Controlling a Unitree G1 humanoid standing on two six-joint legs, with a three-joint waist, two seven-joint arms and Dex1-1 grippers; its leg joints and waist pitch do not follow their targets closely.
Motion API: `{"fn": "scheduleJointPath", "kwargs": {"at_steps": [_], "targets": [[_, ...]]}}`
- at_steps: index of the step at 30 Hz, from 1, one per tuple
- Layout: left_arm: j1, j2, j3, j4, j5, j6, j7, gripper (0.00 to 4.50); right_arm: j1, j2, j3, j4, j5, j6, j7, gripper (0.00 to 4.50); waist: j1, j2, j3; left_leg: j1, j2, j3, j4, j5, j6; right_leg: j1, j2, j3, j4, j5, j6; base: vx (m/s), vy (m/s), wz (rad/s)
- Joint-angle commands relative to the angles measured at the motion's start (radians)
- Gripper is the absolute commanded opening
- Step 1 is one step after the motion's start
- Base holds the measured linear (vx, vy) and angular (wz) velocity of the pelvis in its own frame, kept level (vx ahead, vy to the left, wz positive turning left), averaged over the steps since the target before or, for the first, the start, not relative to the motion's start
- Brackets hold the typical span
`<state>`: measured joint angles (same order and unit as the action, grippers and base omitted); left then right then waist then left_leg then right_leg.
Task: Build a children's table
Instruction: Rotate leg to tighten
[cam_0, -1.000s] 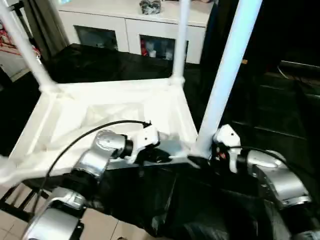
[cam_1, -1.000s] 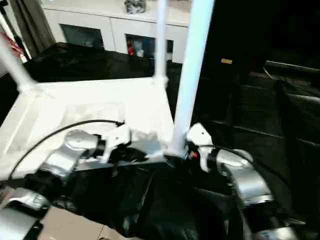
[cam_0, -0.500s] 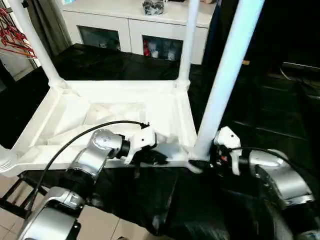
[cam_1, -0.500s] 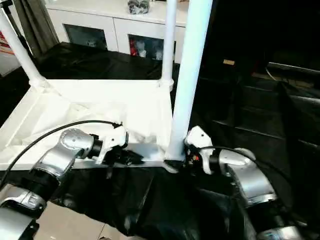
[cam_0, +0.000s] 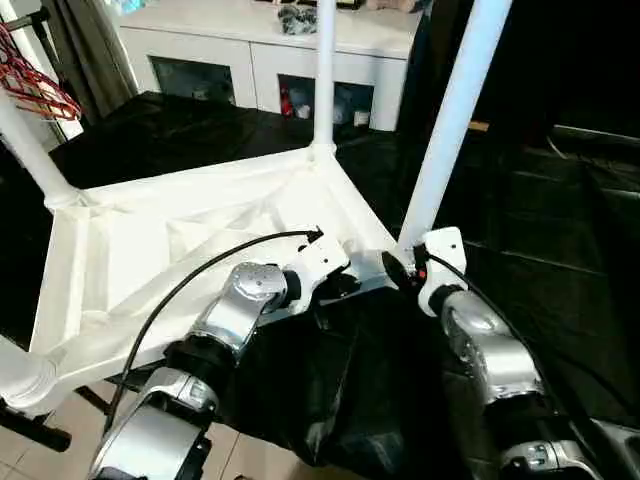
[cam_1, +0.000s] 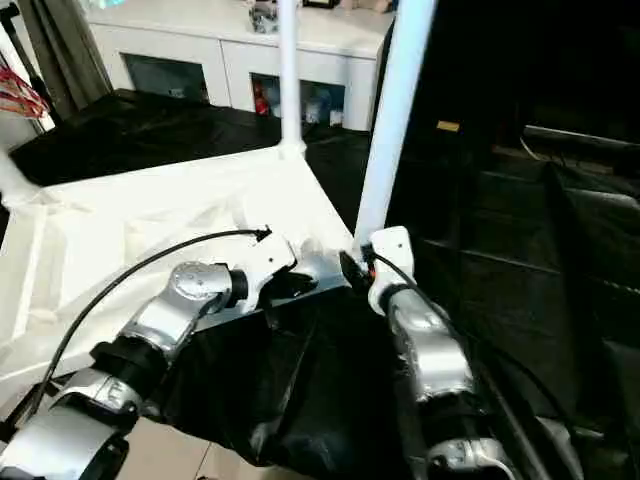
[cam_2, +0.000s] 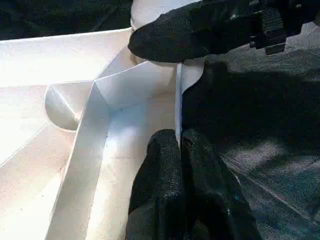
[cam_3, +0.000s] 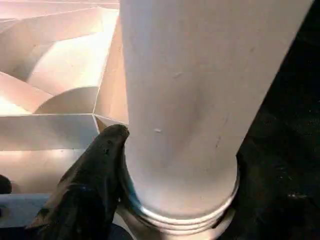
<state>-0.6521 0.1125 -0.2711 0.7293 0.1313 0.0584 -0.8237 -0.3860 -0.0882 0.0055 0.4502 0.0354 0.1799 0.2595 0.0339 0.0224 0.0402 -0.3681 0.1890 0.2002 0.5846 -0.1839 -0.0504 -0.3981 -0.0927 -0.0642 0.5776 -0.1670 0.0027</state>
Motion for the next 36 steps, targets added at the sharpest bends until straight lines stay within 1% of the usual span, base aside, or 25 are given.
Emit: {"fn": "scheduleJointPath", "kwargs": {"at_steps": [1, 3, 5, 6, 7, 8, 9, 10, 12, 13, 14, 15, 17, 19, 20, 21, 22, 23, 24, 25, 28, 29, 33, 34, 36], "targets": [[-0.009, -0.050, -0.034, -0.023, -0.017, -0.020, -0.001, 0.00, 0.011, 0.055, 0.086, -0.008, 0.014, 0.004, 0.087, 3.59, -0.001, -0.004, -0.054, 0.014, 0.038, -0.026, -0.081, -0.321, 0.009, 0.032, -0.053, 0.038, -0.079, -0.341, -0.170, 0.000, 0.000, 0.00], [0.008, -0.013, -0.043, -0.055, -0.034, -0.045, -0.080, 0.00, 0.023, 0.003, 0.084, -0.055, 0.032, 0.029, 0.155, 3.70, 0.001, -0.003, -0.056, 0.011, 0.038, -0.024, -0.079, -0.300, 0.018, 0.037, -0.052, 0.039, -0.074, -0.297, -0.184, 0.000, 0.000, 0.00], [0.020, 0.008, -0.049, -0.073, -0.048, -0.064, -0.140, 0.00, 0.030, -0.031, 0.093, -0.078, 0.041, 0.038, 0.210, 3.94, 0.004, -0.006, -0.058, 0.008, 0.038, -0.023, -0.075, -0.260, 0.041, 0.042, -0.053, 0.039, -0.066, -0.236, -0.199, 0.000, 0.000, 0.00], [0.025, 0.018, -0.051, -0.082, -0.055, -0.066, -0.164, 0.00, 0.034, -0.051, 0.100, -0.090, 0.045, 0.043, 0.242, 3.94, 0.002, -0.013, -0.059, 0.007, 0.038, -0.021, -0.074, -0.247, 0.049, 0.044, -0.053, 0.039, -0.064, -0.221, -0.205, 0.000, 0.000, 0.00], [0.030, 0.029, -0.053, -0.088, -0.060, -0.072, -0.184, 0.00, 0.040, -0.075, 0.110, -0.104, 0.047, 0.049, 0.278, 3.94, 0.004, -0.008, -0.062, 0.007, 0.039, -0.020, -0.071, -0.214, 0.059, 0.045, -0.053, 0.040, -0.058, -0.184, -0.219, 0.000, 0.000, 0.00], [0.036, 0.048, -0.055, -0.096, -0.062, -0.079, -0.216, 0.00, 0.051, -0.115, 0.123, -0.124, 0.051, 0.047, 0.336, 3.94, 0.006, -0.007, -0.063, 0.009, 0.039, -0.020, -0.069, -0.197, 0.064, 0.045, -0.053, 0.039, -0.057, -0.162, -0.227, 0.000, 0.000, 0.00], [0.041, 0.066, -0.057, -0.099, -0.062, -0.088, -0.244, 0.00, 0.060, -0.154, 0.132, -0.142, 0.060, 0.053, 0.394, 3.94, 0.007, -0.005, -0.064, 0.006, 0.038, -0.019, -0.066, -0.171, 0.079, 0.049, -0.053, 0.039, -0.051, -0.119, -0.239, 0.000, 0.000, 0.00], [0.043, 0.080, -0.058, -0.099, -0.061, -0.095, -0.262, 0.00, 0.066, -0.183, 0.136, -0.155, 0.067, 0.055, 0.435, 3.94, 0.010, -0.006, -0.065, 0.007, 0.040, -0.017, -0.063, -0.155, 0.094, 0.050, -0.052, 0.039, -0.047, -0.083, -0.251, 0.000, 0.000, 0.00], [0.043, 0.098, -0.058, -0.100, -0.064, -0.101, -0.290, 0.00, 0.072, -0.221, 0.139, -0.169, 0.082, 0.054, 0.499, 3.94, 0.012, -0.008, -0.063, 0.006, 0.040, -0.016, -0.063, -0.160, 0.106, 0.050, -0.052, 0.038, -0.047, -0.086, -0.261, 0.000, 0.000, 0.00], [0.043, 0.104, -0.057, -0.103, -0.067, -0.100, -0.301, 0.00, 0.074, -0.234, 0.139, -0.175, 0.085, 0.056, 0.522, 3.94, 0.013, -0.007, -0.061, 0.007, 0.042, -0.016, -0.065, -0.171, 0.104, 0.049, -0.053, 0.037, -0.051, -0.112, -0.260, 0.000, 0.000, 0.00], [0.043, 0.113, -0.056, -0.105, -0.070, -0.101, -0.315, 0.00, 0.076, -0.251, 0.140, -0.183, 0.087, 0.058, 0.552, 3.79, 0.014, -0.007, -0.059, 0.009, 0.044, -0.016, -0.066, -0.192, 0.094, 0.048, -0.053, 0.036, -0.054, -0.152, -0.257, 0.000, 0.000, 0.00], [0.040, 0.126, -0.057, -0.105, -0.073, -0.105, -0.336, 0.00, 0.077, -0.275, 0.146, -0.190, 0.089, 0.059, 0.593, 3.69, 0.015, -0.003, -0.058, 0.010, 0.043, -0.016, -0.067, -0.204, 0.088, 0.047, -0.052, 0.036, -0.054, -0.171, -0.256, 0.000, 0.000, 0.00], [0.037, 0.148, -0.057, -0.106, -0.079, -0.117, -0.378, 0.00, 0.078, -0.322, 0.164, -0.206, 0.096, 0.063, 0.665, 3.59, 0.017, -0.005, -0.055, 0.013, 0.045, -0.017, -0.071, -0.247, 0.064, 0.045, -0.052, 0.036, -0.062, -0.243, -0.239, 0.000, 0.000, 0.00], [0.037, 0.163, -0.056, -0.111, -0.090, -0.117, -0.410, 0.00, 0.077, -0.348, 0.177, -0.217, 0.104, 0.068, 0.703, 3.37, 0.019, -0.005, -0.054, 0.016, 0.047, -0.017, -0.072, -0.267, 0.053, 0.042, -0.053, 0.038, -0.064, -0.272, -0.230, 0.000, 0.000, 0.00], [0.037, 0.163, -0.056, -0.111, -0.090, -0.117, -0.410, 0.00, 0.077, -0.348, 0.177, -0.217, 0.104, 0.068, 0.703, 3.25, 0.019, -0.007, -0.055, 0.015, 0.047, -0.017, -0.073, -0.262, 0.050, 0.042, -0.052, 0.038, -0.063, -0.270, -0.228, 0.000, 0.000, 0.00], [0.037, 0.163, -0.056, -0.111, -0.090, -0.117, -0.410, 0.00, 0.077, -0.348, 0.177, -0.217, 0.104, 0.068, 0.703, 3.25, 0.020, -0.006, -0.055, 0.015, 0.047, -0.018, -0.073, -0.260, 0.049, 0.041, -0.053, 0.038, -0.063, -0.268, -0.228, 0.000, 0.000, 0.00], [0.034, 0.181, -0.055, -0.108, -0.103, -0.123, -0.447, 0.00, 0.074, -0.367, 0.188, -0.224, 0.108, 0.069, 0.742, 3.13, 0.021, -0.009, -0.056, 0.014, 0.046, -0.018, -0.072, -0.256, 0.048, 0.042, -0.054, 0.038, -0.062, -0.266, -0.228, 0.000, 0.000, 0.00], [0.034, 0.182, -0.055, -0.108, -0.104, -0.123, -0.451, 0.00, 0.074, -0.368, 0.189, -0.224, 0.109, 0.070, 0.745, 3.06, 0.023, -0.008, -0.056, 0.014, 0.046, -0.017, -0.071, -0.248, 0.050, 0.042, -0.054, 0.039, -0.061, -0.261, -0.228, 0.000, 0.000, 0.00], [0.035, 0.189, -0.054, -0.112, -0.109, -0.121, -0.466, 0.00, 0.073, -0.373, 0.194, -0.226, 0.110, 0.069, 0.761, 2.94, 0.024, -0.010, -0.057, 0.014, 0.046, -0.017, -0.071, -0.244, 0.052, 0.041, -0.054, 0.039, -0.060, -0.255, -0.230, 0.000, 0.000, 0.00], [0.035, 0.193, -0.054, -0.114, -0.114, -0.118, -0.481, 0.00, 0.071, -0.379, 0.199, -0.227, 0.109, 0.070, 0.777, 2.84, 0.026, -0.011, -0.058, 0.013, 0.047, -0.017, -0.070, -0.229, 0.055, 0.043, -0.054, 0.038, -0.057, -0.234, -0.235, 0.000, 0.000, 0.00], [0.032, 0.199, -0.053, -0.112, -0.119, -0.117, -0.496, 0.00, 0.067, -0.385, 0.207, -0.226, 0.110, 0.070, 0.798, 2.74, 0.029, -0.011, -0.060, 0.011, 0.046, -0.017, -0.067, -0.198, 0.066, 0.044, -0.054, 0.038, -0.050, -0.184, -0.250, 0.000, 0.000, 0.00], [0.031, 0.199, -0.052, -0.111, -0.119, -0.117, -0.496, 0.00, 0.066, -0.382, 0.208, -0.226, 0.112, 0.071, 0.797, 2.74, 0.029, -0.010, -0.061, 0.011, 0.047, -0.016, -0.066, -0.187, 0.071, 0.045, -0.054, 0.038, -0.048, -0.167, -0.255, 0.000, 0.000, 0.00], [0.029, 0.192, -0.047, -0.106, -0.117, -0.112, -0.477, 0.00, 0.069, -0.363, 0.204, -0.225, 0.120, 0.079, 0.786, 2.71, 0.030, -0.009, -0.059, 0.010, 0.045, -0.015, -0.066, -0.197, 0.070, 0.045, -0.055, 0.037, -0.051, -0.188, -0.255, 0.000, 0.000, 0.00], [0.029, 0.180, -0.040, -0.100, -0.108, -0.107, -0.427, 0.00, 0.077, -0.339, 0.191, -0.218, 0.123, 0.081, 0.751, 2.70, 0.029, -0.008, -0.058, 0.011, 0.046, -0.016, -0.067, -0.208, 0.065, 0.043, -0.055, 0.037, -0.053, -0.208, -0.250, 0.000, 0.000, 0.00], [0.025, 0.171, -0.034, -0.093, -0.103, -0.101, -0.395, 0.00, 0.079, -0.324, 0.183, -0.210, 0.118, 0.076, 0.721, 2.70, 0.028, -0.008, -0.057, 0.013, 0.046, -0.017, -0.069, -0.226, 0.054, 0.042, -0.055, 0.037, -0.056, -0.237, -0.243, 0.000, 0.000, 0.00]]}}
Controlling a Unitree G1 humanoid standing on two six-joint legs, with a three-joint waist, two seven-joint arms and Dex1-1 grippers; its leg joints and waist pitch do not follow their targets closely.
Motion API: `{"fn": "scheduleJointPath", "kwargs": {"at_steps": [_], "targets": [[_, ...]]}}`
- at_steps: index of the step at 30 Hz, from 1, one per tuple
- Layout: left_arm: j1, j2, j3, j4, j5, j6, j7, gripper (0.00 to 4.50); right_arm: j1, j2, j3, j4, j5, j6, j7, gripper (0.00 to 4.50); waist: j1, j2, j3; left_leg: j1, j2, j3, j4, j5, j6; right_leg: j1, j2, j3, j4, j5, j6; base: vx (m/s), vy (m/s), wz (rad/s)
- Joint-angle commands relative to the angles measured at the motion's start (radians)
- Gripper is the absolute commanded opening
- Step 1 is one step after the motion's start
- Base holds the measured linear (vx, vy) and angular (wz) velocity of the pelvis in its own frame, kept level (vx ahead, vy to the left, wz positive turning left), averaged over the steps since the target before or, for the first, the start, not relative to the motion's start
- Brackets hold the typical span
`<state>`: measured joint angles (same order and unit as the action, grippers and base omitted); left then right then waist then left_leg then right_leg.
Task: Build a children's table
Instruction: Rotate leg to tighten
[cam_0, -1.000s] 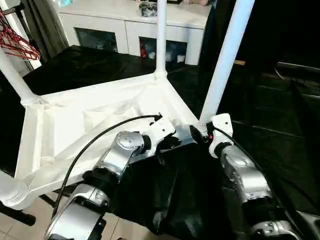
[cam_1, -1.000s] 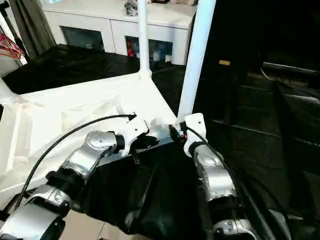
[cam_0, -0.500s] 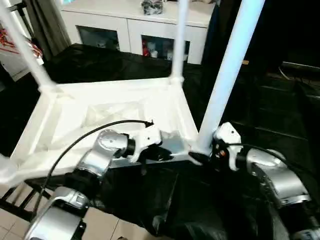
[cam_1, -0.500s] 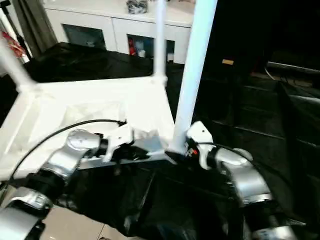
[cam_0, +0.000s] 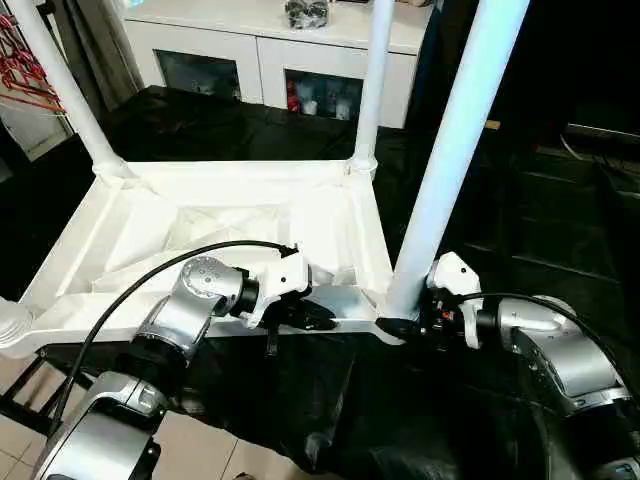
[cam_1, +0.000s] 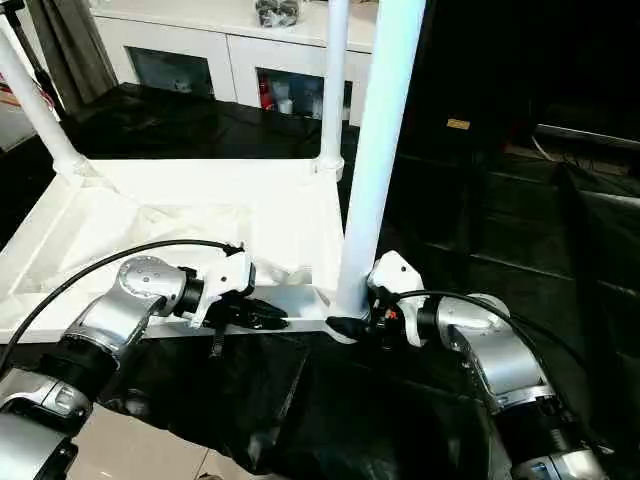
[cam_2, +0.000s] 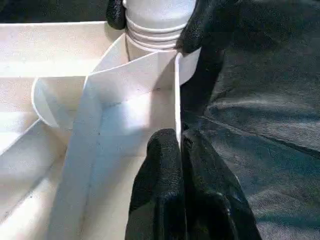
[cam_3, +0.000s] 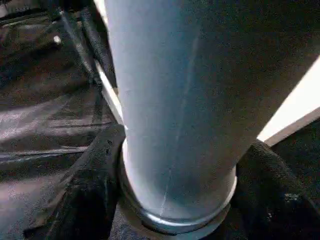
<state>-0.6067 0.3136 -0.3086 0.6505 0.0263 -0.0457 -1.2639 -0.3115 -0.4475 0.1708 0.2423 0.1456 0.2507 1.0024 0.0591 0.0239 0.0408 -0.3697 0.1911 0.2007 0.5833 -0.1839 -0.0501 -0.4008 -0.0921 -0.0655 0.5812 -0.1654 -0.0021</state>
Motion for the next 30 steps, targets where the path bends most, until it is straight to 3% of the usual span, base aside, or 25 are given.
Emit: {"fn": "scheduleJointPath", "kwargs": {"at_steps": [1, 2, 3, 4, 5, 6, 7, 8, 10, 13, 14, 15, 16, 17, 19, 21, 22, 23, 26, 28, 29, 30], "targets": [[-0.027, -0.049, 0.014, 0.001, 0.011, 0.013, 0.103, 0.00, 0.005, 0.070, 0.000, 0.018, -0.005, 0.005, -0.098, 2.70, 0.000, -0.010, -0.056, 0.015, 0.044, -0.018, -0.069, -0.239, 0.043, 0.041, -0.055, 0.040, -0.063, -0.257, -0.232, 0.000, 0.000, 0.00], [-0.040, -0.077, 0.026, 0.023, 0.023, 0.027, 0.181, 0.00, 0.002, 0.121, -0.024, 0.048, -0.027, 0.003, -0.217, 2.70, -0.005, -0.010, -0.055, 0.016, 0.042, -0.019, -0.070, -0.256, 0.025, 0.038, -0.055, 0.040, -0.065, -0.288, -0.225, 0.000, 0.000, 0.00], [-0.040, -0.077, 0.026, 0.023, 0.023, 0.027, 0.181, 0.00, 0.002, 0.121, -0.024, 0.048, -0.027, 0.003, -0.217, 2.70, -0.008, -0.011, -0.054, 0.015, 0.039, -0.020, -0.071, -0.266, 0.018, 0.038, -0.055, 0.039, -0.068, -0.311, -0.218, 0.000, 0.000, 0.00], [-0.055, -0.109, 0.028, 0.045, 0.042, 0.050, 0.255, 0.00, -0.006, 0.189, -0.062, 0.085, -0.045, 0.012, -0.372, 2.70, -0.009, -0.020, -0.054, 0.016, 0.038, -0.022, -0.072, -0.264, 0.008, 0.038, -0.057, 0.039, -0.072, -0.350, -0.196, 0.000, 0.000, 0.00], [-0.063, -0.126, 0.030, 0.057, 0.050, 0.062, 0.294, 0.00, -0.009, 0.220, -0.077, 0.101, -0.056, 0.014, -0.442, 2.70, -0.013, -0.016, -0.053, 0.018, 0.038, -0.025, -0.074, -0.284, -0.001, 0.035, -0.057, 0.038, -0.076, -0.389, -0.183, 0.000, 0.000, 0.00], [-0.070, -0.146, 0.031, 0.066, 0.056, 0.077, 0.328, 0.00, -0.013, 0.258, -0.095, 0.117, -0.060, 0.023, -0.513, 2.70, -0.016, -0.021, -0.053, 0.017, 0.037, -0.024, -0.074, -0.287, -0.003, 0.036, -0.056, 0.039, -0.077, -0.394, -0.178, 0.000, 0.000, 0.00], [-0.081, -0.185, 0.032, 0.085, 0.071, 0.099, 0.407, 0.00, -0.022, 0.319, -0.113, 0.146, -0.066, 0.023, -0.615, 2.70, -0.018, -0.016, -0.052, 0.022, 0.037, -0.023, -0.075, -0.295, -0.010, 0.028, -0.055, 0.041, -0.079, -0.400, -0.174, 0.000, 0.000, 0.00], [-0.086, -0.205, 0.034, 0.094, 0.078, 0.111, 0.449, 0.00, -0.028, 0.349, -0.121, 0.162, -0.071, 0.016, -0.661, 2.70, -0.023, -0.018, -0.051, 0.020, 0.035, -0.026, -0.077, -0.306, -0.016, 0.031, -0.056, 0.038, -0.081, -0.411, -0.170, 0.000, 0.000, 0.00], [-0.085, -0.217, 0.029, 0.091, 0.079, 0.116, 0.458, 0.00, -0.036, 0.369, -0.121, 0.174, -0.075, 0.016, -0.688, 2.70, -0.020, -0.018, -0.052, 0.022, 0.035, -0.025, -0.075, -0.308, -0.003, 0.031, -0.056, 0.039, -0.085, -0.411, -0.158, 0.000, 0.000, 0.00], [-0.078, -0.256, 0.016, 0.082, 0.087, 0.124, 0.481, 0.00, -0.058, 0.423, -0.099, 0.194, -0.095, -0.005, -0.725, 2.70, -0.022, -0.013, -0.053, 0.017, 0.036, -0.025, -0.078, -0.293, 0.004, 0.033, -0.055, 0.040, -0.081, -0.356, -0.165, 0.000, 0.000, 0.00], [-0.076, -0.262, 0.013, 0.081, 0.089, 0.121, 0.479, 0.00, -0.061, 0.431, -0.094, 0.195, -0.101, -0.012, -0.724, 3.05, -0.024, -0.014, -0.054, 0.015, 0.035, -0.025, -0.078, -0.292, 0.005, 0.035, -0.053, 0.039, -0.079, -0.345, -0.169, 0.000, 0.000, 0.00], [-0.074, -0.264, 0.008, 0.078, 0.092, 0.118, 0.477, 0.00, -0.062, 0.434, -0.090, 0.191, -0.103, -0.018, -0.712, 3.05, -0.023, -0.014, -0.054, 0.016, 0.035, -0.024, -0.077, -0.291, 0.006, 0.035, -0.054, 0.040, -0.079, -0.341, -0.170, 0.000, 0.000, 0.00], [-0.070, -0.264, 0.002, 0.075, 0.095, 0.113, 0.468, 0.00, -0.062, 0.436, -0.100, 0.185, -0.093, -0.022, -0.702, 3.26, -0.021, -0.005, -0.054, 0.016, 0.035, -0.025, -0.077, -0.291, 0.009, 0.036, -0.055, 0.040, -0.078, -0.334, -0.172, 0.000, 0.000, 0.00], [-0.069, -0.264, 0.000, 0.074, 0.095, 0.112, 0.466, 0.00, -0.062, 0.436, -0.103, 0.183, -0.088, -0.021, -0.699, 3.40, -0.023, -0.010, -0.055, 0.014, 0.035, -0.025, -0.078, -0.288, 0.011, 0.039, -0.054, 0.040, -0.078, -0.317, -0.173, 0.000, 0.000, 0.00], [-0.066, -0.258, 0.000, 0.069, 0.094, 0.104, 0.456, 0.00, -0.063, 0.425, -0.115, 0.180, -0.081, -0.022, -0.692, 3.60, -0.023, -0.010, -0.055, 0.015, 0.035, -0.024, -0.077, -0.287, 0.015, 0.039, -0.054, 0.040, -0.077, -0.304, -0.179, 0.000, 0.000, 0.00], [-0.062, -0.244, -0.001, 0.057, 0.087, 0.093, 0.422, 0.00, -0.065, 0.395, -0.110, 0.178, -0.086, -0.029, -0.672, 3.74, -0.022, -0.007, -0.056, 0.015, 0.036, -0.024, -0.077, -0.285, 0.015, 0.038, -0.054, 0.040, -0.076, -0.295, -0.183, 0.000, 0.000, 0.00], [-0.053, -0.217, -0.005, 0.041, 0.075, 0.069, 0.367, 0.00, -0.059, 0.349, -0.101, 0.158, -0.078, -0.027, -0.607, 3.82, -0.022, 0.000, -0.056, 0.014, 0.035, -0.024, -0.076, -0.277, 0.019, 0.041, -0.054, 0.040, -0.075, -0.276, -0.188, 0.000, 0.000, 0.00], [-0.048, -0.203, -0.008, 0.031, 0.069, 0.064, 0.337, 0.00, -0.054, 0.322, -0.095, 0.142, -0.071, -0.022, -0.558, 3.82, -0.023, -0.006, -0.058, 0.012, 0.035, -0.024, -0.075, -0.274, 0.027, 0.046, -0.053, 0.039, -0.072, -0.257, -0.192, 0.000, 0.000, 0.00], [-0.036, -0.170, -0.013, 0.009, 0.052, 0.042, 0.267, 0.00, -0.037, 0.255, -0.076, 0.096, -0.056, -0.009, -0.443, 3.82, -0.023, 0.000, -0.062, 0.010, 0.037, -0.021, -0.069, -0.229, 0.050, 0.049, -0.053, 0.041, -0.063, -0.173, -0.220, 0.000, 0.000, 0.00], [-0.033, -0.161, -0.013, 0.003, 0.047, 0.042, 0.246, 0.00, -0.031, 0.231, -0.072, 0.083, -0.050, -0.007, -0.407, 3.82, -0.022, -0.003, -0.064, 0.009, 0.036, -0.019, -0.065, -0.189, 0.069, 0.051, -0.052, 0.040, -0.057, -0.121, -0.241, 0.000, 0.000, 0.00], [-0.029, -0.139, -0.019, -0.001, 0.041, 0.037, 0.201, 0.00, -0.015, 0.175, -0.060, 0.049, -0.032, -0.005, -0.316, 3.82, -0.019, -0.009, -0.063, 0.007, 0.035, -0.019, -0.063, -0.179, 0.079, 0.057, -0.053, 0.038, -0.056, -0.117, -0.246, 0.000, 0.000, 0.00], [-0.029, -0.135, -0.020, -0.001, 0.041, 0.035, 0.194, 0.00, -0.013, 0.165, -0.057, 0.043, -0.028, -0.005, -0.298, 3.82, -0.016, -0.005, -0.063, 0.009, 0.036, -0.018, -0.062, -0.180, 0.086, 0.055, -0.054, 0.039, -0.055, -0.119, -0.250, 0.000, 0.000, 0.00]]}}
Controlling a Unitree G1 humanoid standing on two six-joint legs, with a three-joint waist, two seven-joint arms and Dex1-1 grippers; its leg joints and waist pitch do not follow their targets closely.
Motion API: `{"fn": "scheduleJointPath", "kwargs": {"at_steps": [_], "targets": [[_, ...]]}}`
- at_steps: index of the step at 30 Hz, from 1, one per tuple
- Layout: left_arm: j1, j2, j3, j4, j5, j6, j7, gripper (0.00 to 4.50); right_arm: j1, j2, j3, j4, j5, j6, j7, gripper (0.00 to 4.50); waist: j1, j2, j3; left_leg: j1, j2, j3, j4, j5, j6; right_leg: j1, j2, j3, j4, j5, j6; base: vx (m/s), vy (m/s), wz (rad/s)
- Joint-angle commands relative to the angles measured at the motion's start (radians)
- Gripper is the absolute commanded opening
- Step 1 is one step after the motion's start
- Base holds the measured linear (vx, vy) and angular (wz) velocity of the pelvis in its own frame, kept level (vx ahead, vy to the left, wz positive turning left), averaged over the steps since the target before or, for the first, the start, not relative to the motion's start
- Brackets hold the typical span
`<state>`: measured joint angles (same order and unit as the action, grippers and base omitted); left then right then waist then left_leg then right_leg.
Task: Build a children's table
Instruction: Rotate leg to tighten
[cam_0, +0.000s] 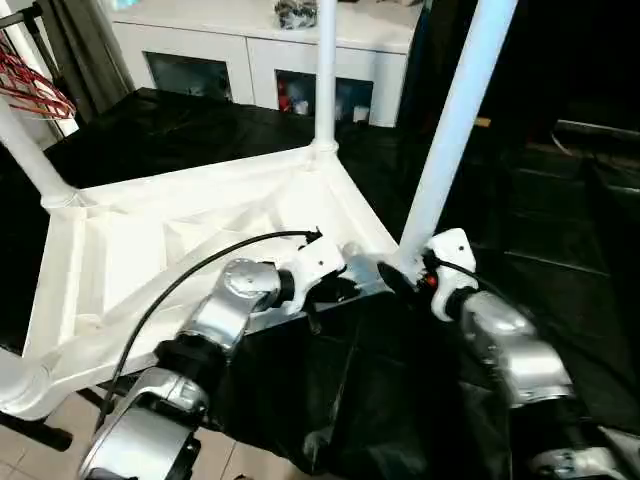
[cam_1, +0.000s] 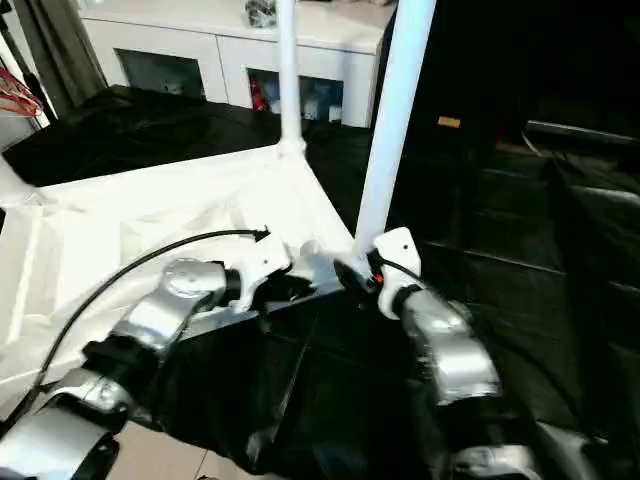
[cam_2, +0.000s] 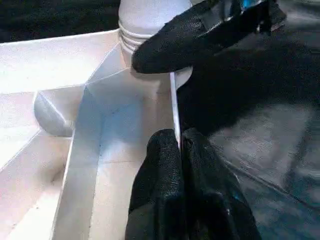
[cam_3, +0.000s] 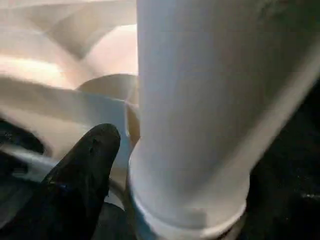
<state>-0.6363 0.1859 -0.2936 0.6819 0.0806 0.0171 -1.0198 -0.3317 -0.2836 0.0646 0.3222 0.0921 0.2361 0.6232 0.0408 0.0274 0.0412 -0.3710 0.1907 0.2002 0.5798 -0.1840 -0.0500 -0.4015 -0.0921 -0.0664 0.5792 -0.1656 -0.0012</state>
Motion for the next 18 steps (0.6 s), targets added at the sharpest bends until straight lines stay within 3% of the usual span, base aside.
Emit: {"fn": "scheduleJointPath", "kwargs": {"at_steps": [1, 3, 5, 9, 10, 18], "targets": [[0.001, -0.006, -0.035, -0.032, -0.013, -0.028, -0.053, 0.00, 0.009, -0.003, 0.050, -0.039, 0.026, 0.010, 0.089, 3.82, 0.005, -0.007, -0.063, 0.012, 0.039, -0.016, -0.059, -0.182, 0.092, 0.052, -0.054, 0.040, -0.054, -0.126, -0.252, 0.000, 0.000, 0.00], [-0.004, 0.016, -0.034, -0.022, -0.011, -0.038, -0.079, 0.00, 0.028, -0.068, 0.075, -0.078, 0.048, 0.022, 0.204, 3.82, 0.008, -0.009, -0.061, 0.011, 0.041, -0.016, -0.060, -0.193, 0.091, 0.051, -0.053, 0.039, -0.057, -0.153, -0.250, 0.000, 0.000, 0.00], [-0.007, 0.045, -0.035, -0.022, -0.024, -0.048, -0.144, 0.00, 0.041, -0.134, 0.101, -0.109, 0.068, 0.037, 0.326, 3.49, 0.015, -0.007, -0.057, 0.015, 0.044, -0.017, -0.063, -0.229, 0.077, 0.051, -0.052, 0.038, -0.061, -0.211, -0.241, 0.000, 0.000, 0.00], [-0.001, 0.064, -0.039, -0.041, -0.044, -0.049, -0.213, 0.00, 0.038, -0.160, 0.110, -0.109, 0.070, 0.044, 0.371, 3.29, 0.020, -0.008, -0.056, 0.018, 0.045, -0.017, -0.066, -0.260, 0.054, 0.046, -0.054, 0.039, -0.065, -0.262, -0.232, 0.000, 0.000, 0.00], [0.002, 0.072, -0.042, -0.051, -0.052, -0.045, -0.237, 0.00, 0.036, -0.170, 0.117, -0.111, 0.070, 0.047, 0.387, 3.07, 0.020, -0.008, -0.056, 0.017, 0.045, -0.018, -0.066, -0.261, 0.050, 0.046, -0.055, 0.039, -0.064, -0.266, -0.232, 0.000, 0.000, 0.00], [0.008, 0.103, -0.047, -0.064, -0.064, -0.042, -0.298, 0.00, 0.028, -0.194, 0.150, -0.119, 0.066, 0.057, 0.446, 2.77, 0.022, -0.010, -0.061, 0.014, 0.043, -0.017, -0.061, -0.209, 0.062, 0.048, -0.055, 0.040, -0.054, -0.191, -0.249, 0.000, 0.000, 0.00]]}}
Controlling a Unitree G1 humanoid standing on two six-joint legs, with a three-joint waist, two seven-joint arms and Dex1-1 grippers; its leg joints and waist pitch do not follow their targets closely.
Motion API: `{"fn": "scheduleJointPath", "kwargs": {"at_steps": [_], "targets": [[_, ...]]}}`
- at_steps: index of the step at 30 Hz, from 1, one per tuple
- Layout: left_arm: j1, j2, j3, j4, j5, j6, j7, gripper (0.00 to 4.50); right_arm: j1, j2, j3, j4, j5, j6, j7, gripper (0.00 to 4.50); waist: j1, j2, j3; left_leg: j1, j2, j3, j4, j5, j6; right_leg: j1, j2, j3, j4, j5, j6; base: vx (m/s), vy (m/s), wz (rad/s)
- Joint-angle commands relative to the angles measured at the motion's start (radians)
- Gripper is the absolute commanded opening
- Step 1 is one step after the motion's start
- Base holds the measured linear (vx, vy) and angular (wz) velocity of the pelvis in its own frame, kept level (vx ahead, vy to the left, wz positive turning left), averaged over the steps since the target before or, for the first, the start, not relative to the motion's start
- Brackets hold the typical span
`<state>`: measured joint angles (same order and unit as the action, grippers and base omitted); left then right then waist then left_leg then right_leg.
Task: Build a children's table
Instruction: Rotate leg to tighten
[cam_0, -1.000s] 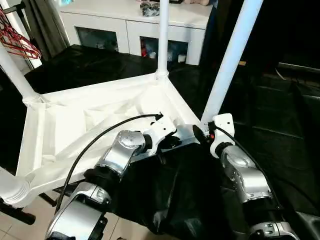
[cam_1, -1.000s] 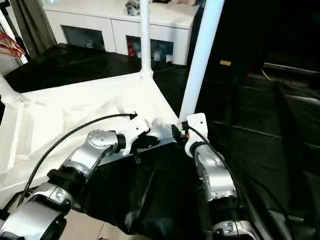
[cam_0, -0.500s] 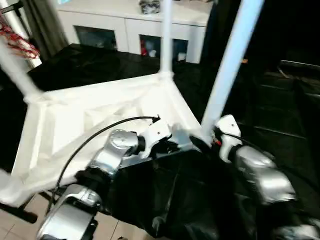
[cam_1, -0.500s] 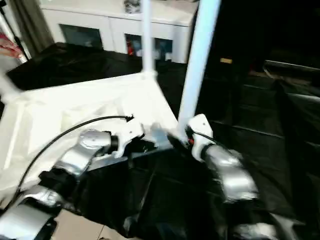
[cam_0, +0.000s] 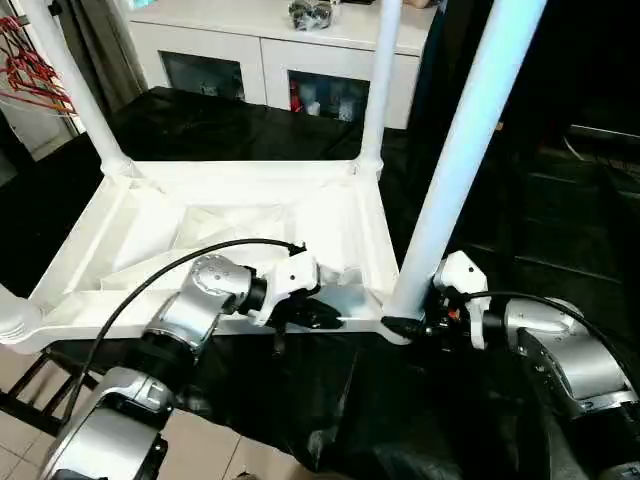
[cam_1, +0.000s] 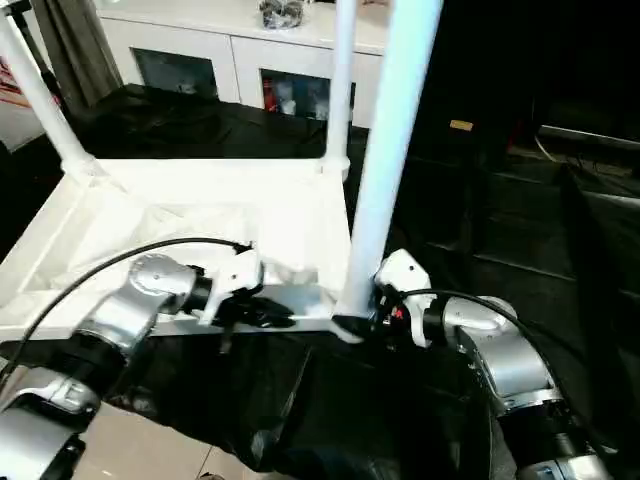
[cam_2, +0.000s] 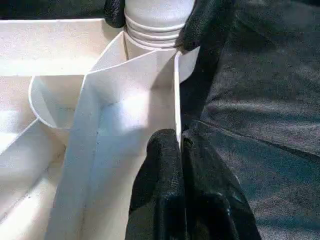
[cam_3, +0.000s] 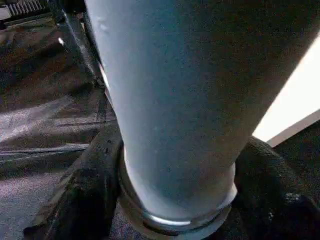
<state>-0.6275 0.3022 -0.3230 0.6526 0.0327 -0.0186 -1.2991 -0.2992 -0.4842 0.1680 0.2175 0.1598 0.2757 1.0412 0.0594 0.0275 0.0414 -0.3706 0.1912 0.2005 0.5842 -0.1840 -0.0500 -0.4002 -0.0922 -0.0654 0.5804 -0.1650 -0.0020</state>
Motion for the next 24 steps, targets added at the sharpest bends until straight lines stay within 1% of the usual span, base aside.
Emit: {"fn": "scheduleJointPath", "kwargs": {"at_steps": [1, 2, 4, 5, 6, 7, 8, 9, 10, 11, 12, 13, 14, 15, 16, 17, 18, 20, 21, 22, 24], "targets": [[0.000, -0.014, -0.017, -0.034, -0.015, -0.007, -0.019, 0.00, -0.003, 0.010, 0.047, -0.016, 0.000, 0.021, 0.029, 2.74, 0.004, -0.010, -0.061, 0.013, 0.043, -0.017, -0.065, -0.203, 0.065, 0.048, -0.055, 0.038, -0.055, -0.187, -0.250, 0.000, 0.000, 0.00], [-0.001, -0.018, -0.013, -0.028, -0.009, -0.005, 0.001, 0.00, 0.003, 0.021, 0.043, -0.018, 0.002, 0.023, 0.016, 2.74, 0.003, -0.009, -0.061, 0.012, 0.043, -0.017, -0.065, -0.204, 0.066, 0.047, -0.055, 0.038, -0.055, -0.190, -0.250, 0.000, 0.000, 0.00], [-0.013, -0.042, 0.004, -0.002, 0.007, 0.004, 0.085, 0.00, 0.015, 0.056, 0.026, -0.014, 0.001, 0.021, -0.045, 2.74, 0.002, -0.010, -0.059, 0.013, 0.044, -0.017, -0.067, -0.216, 0.062, 0.046, -0.055, 0.038, -0.058, -0.212, -0.246, 0.000, 0.000, 0.00], [-0.019, -0.051, 0.010, 0.007, 0.009, 0.006, 0.112, 0.00, 0.016, 0.069, 0.020, -0.007, -0.003, 0.017, -0.075, 2.74, 0.001, -0.011, -0.058, 0.016, 0.043, -0.018, -0.068, -0.232, 0.053, 0.043, -0.055, 0.038, -0.062, -0.243, -0.239, 0.000, 0.000, 0.00], [-0.020, -0.052, 0.011, 0.009, 0.010, 0.007, 0.115, 0.00, 0.016, 0.071, 0.019, -0.006, -0.003, 0.016, -0.080, 2.73, 0.000, -0.011, -0.057, 0.016, 0.042, -0.017, -0.068, -0.239, 0.048, 0.042, -0.055, 0.039, -0.064, -0.258, -0.234, 0.000, 0.000, 0.00], [-0.023, -0.058, 0.014, 0.014, 0.011, 0.008, 0.132, 0.00, 0.016, 0.079, 0.015, -0.001, -0.006, 0.012, -0.099, 2.73, -0.001, -0.013, -0.056, 0.016, 0.041, -0.020, -0.070, -0.253, 0.040, 0.043, -0.056, 0.038, -0.067, -0.292, -0.223, 0.000, 0.000, 0.00], [-0.035, -0.079, 0.022, 0.031, 0.019, 0.016, 0.185, 0.00, 0.008, 0.121, -0.010, 0.031, -0.020, 0.015, -0.191, 2.73, -0.002, -0.014, -0.056, 0.016, 0.041, -0.020, -0.071, -0.257, 0.037, 0.042, -0.056, 0.038, -0.069, -0.306, -0.217, 0.000, 0.000, 0.00], [-0.044, -0.098, 0.027, 0.045, 0.026, 0.024, 0.224, 0.00, 0.001, 0.169, -0.035, 0.062, -0.035, 0.012, -0.289, 2.73, -0.005, -0.012, -0.054, 0.019, 0.039, -0.019, -0.071, -0.277, 0.028, 0.036, -0.056, 0.039, -0.074, -0.343, -0.207, 0.000, 0.000, 0.00], [-0.050, -0.115, 0.027, 0.056, 0.035, 0.031, 0.260, 0.00, -0.004, 0.203, -0.052, 0.082, -0.045, 0.011, -0.356, 2.73, -0.010, -0.013, -0.052, 0.019, 0.037, -0.021, -0.073, -0.289, 0.013, 0.033, -0.055, 0.038, -0.078, -0.382, -0.191, 0.000, 0.000, 0.00], [-0.057, -0.135, 0.028, 0.067, 0.046, 0.040, 0.302, 0.00, -0.007, 0.238, -0.070, 0.099, -0.052, 0.017, -0.426, 2.73, -0.015, -0.015, -0.053, 0.019, 0.036, -0.026, -0.076, -0.301, -0.004, 0.035, -0.057, 0.035, -0.079, -0.415, -0.176, 0.000, 0.000, 0.00], [-0.061, -0.153, 0.028, 0.073, 0.050, 0.051, 0.331, 0.00, -0.009, 0.265, -0.082, 0.109, -0.055, 0.024, -0.471, 2.73, -0.016, -0.017, -0.053, 0.017, 0.035, -0.029, -0.078, -0.303, -0.006, 0.039, -0.057, 0.033, -0.081, -0.424, -0.168, 0.000, 0.000, 0.00], [-0.065, -0.176, 0.028, 0.080, 0.056, 0.063, 0.370, 0.00, -0.013, 0.297, -0.090, 0.123, -0.066, 0.026, -0.530, 2.72, -0.017, -0.019, -0.052, 0.021, 0.036, -0.026, -0.077, -0.309, -0.002, 0.034, -0.056, 0.036, -0.085, -0.425, -0.161, 0.000, 0.000, 0.00], [-0.070, -0.199, 0.028, 0.088, 0.061, 0.074, 0.409, 0.00, -0.017, 0.329, -0.092, 0.136, -0.077, 0.028, -0.583, 2.72, -0.019, -0.016, -0.052, 0.021, 0.036, -0.025, -0.077, -0.312, -0.001, 0.032, -0.056, 0.037, -0.085, -0.422, -0.162, 0.000, 0.000, 0.00], [-0.073, -0.214, 0.028, 0.093, 0.064, 0.080, 0.433, 0.00, -0.020, 0.349, -0.091, 0.143, -0.086, 0.028, -0.615, 2.72, -0.022, -0.015, -0.051, 0.019, 0.036, -0.027, -0.078, -0.317, -0.004, 0.032, -0.056, 0.036, -0.086, -0.425, -0.160, 0.000, 0.000, 0.00], [-0.073, -0.214, 0.028, 0.093, 0.064, 0.080, 0.433, 0.00, -0.020, 0.349, -0.091, 0.143, -0.086, 0.028, -0.615, 2.72, -0.022, -0.016, -0.053, 0.021, 0.035, -0.027, -0.078, -0.321, -0.001, 0.032, -0.056, 0.036, -0.089, -0.425, -0.155, 0.000, 0.000, 0.00], [-0.075, -0.226, 0.027, 0.098, 0.066, 0.084, 0.449, 0.00, -0.023, 0.367, -0.087, 0.150, -0.093, 0.021, -0.639, 2.72, -0.023, -0.018, -0.053, 0.021, 0.034, -0.026, -0.077, -0.320, 0.003, 0.032, -0.055, 0.036, -0.089, -0.421, -0.153, 0.000, 0.000, 0.00], [-0.077, -0.252, 0.029, 0.106, 0.072, 0.092, 0.483, 0.00, -0.036, 0.414, -0.074, 0.169, -0.113, 0.001, -0.685, 2.72, -0.024, -0.014, -0.052, 0.018, 0.035, -0.027, -0.079, -0.317, 0.004, 0.031, -0.055, 0.038, -0.087, -0.410, -0.154, 0.000, 0.000, 0.00], [-0.074, -0.266, 0.027, 0.104, 0.076, 0.094, 0.488, 0.00, -0.045, 0.446, -0.056, 0.176, -0.130, -0.031, -0.694, 2.72, -0.026, -0.016, -0.054, 0.018, 0.033, -0.027, -0.078, -0.319, 0.002, 0.033, -0.055, 0.036, -0.087, -0.405, -0.155, 0.000, 0.000, 0.00], [-0.071, -0.267, 0.024, 0.101, 0.074, 0.090, 0.477, 0.00, -0.048, 0.455, -0.061, 0.175, -0.117, -0.040, -0.681, 2.72, -0.026, -0.015, -0.053, 0.016, 0.033, -0.027, -0.079, -0.319, 0.008, 0.032, -0.055, 0.037, -0.088, -0.402, -0.153, 0.000, 0.000, 0.00], [-0.069, -0.267, 0.022, 0.098, 0.073, 0.087, 0.469, 0.00, -0.051, 0.461, -0.065, 0.175, -0.107, -0.045, -0.673, 3.07, -0.026, -0.014, -0.053, 0.016, 0.034, -0.027, -0.079, -0.318, 0.012, 0.034, -0.056, 0.038, -0.087, -0.395, -0.154, 0.000, 0.000, 0.00], [-0.064, -0.261, 0.020, 0.089, 0.071, 0.082, 0.454, 0.00, -0.055, 0.458, -0.084, 0.167, -0.078, -0.034, -0.653, 3.42, -0.026, -0.014, -0.054, 0.015, 0.035, -0.026, -0.079, -0.313, 0.017, 0.034, -0.054, 0.038, -0.085, -0.373, -0.160, 0.000, 0.000, 0.00]]}}
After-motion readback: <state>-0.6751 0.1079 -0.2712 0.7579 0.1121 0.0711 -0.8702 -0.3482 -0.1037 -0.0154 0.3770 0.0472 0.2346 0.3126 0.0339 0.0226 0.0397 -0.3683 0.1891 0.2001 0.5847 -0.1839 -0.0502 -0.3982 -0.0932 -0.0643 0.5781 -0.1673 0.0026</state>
